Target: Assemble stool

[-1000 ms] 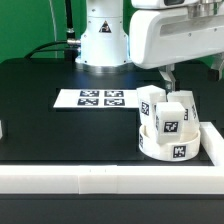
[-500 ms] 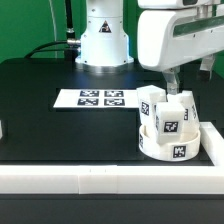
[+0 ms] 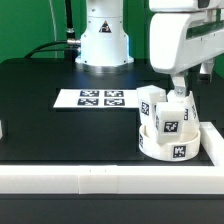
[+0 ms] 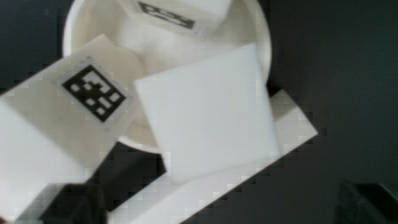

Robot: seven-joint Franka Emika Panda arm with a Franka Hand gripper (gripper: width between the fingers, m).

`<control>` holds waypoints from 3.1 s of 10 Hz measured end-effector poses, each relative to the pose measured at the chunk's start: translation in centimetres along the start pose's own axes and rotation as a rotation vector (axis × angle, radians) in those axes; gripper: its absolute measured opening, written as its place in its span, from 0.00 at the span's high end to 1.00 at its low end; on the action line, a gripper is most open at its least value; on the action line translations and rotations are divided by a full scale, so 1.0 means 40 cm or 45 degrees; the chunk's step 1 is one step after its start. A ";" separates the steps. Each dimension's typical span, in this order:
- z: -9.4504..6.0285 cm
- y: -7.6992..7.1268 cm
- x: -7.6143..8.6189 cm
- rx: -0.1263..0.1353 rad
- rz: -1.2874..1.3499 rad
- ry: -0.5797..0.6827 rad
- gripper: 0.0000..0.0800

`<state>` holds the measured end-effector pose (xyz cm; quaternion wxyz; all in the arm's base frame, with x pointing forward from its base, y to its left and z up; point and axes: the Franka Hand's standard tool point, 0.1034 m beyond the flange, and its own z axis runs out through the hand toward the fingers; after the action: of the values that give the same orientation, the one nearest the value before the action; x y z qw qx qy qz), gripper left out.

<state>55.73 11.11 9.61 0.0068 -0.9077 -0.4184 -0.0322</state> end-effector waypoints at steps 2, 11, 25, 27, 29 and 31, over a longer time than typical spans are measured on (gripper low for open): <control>0.011 -0.002 -0.011 0.002 -0.008 -0.006 0.19; 0.026 0.001 -0.022 -0.010 0.008 -0.001 0.49; 0.017 0.032 -0.034 0.006 0.659 -0.016 0.58; 0.028 0.023 -0.029 0.005 0.938 -0.017 0.58; 0.028 0.020 -0.025 0.004 1.128 -0.016 0.58; 0.028 0.021 -0.025 0.016 1.364 -0.011 0.58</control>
Offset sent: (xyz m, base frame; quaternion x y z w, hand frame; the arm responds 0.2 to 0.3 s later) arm -0.0064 0.0031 -0.0079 -0.0137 0.0075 0.0002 0.9999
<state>55.79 9.85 8.44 0.0259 -0.9942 0.1031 -0.0179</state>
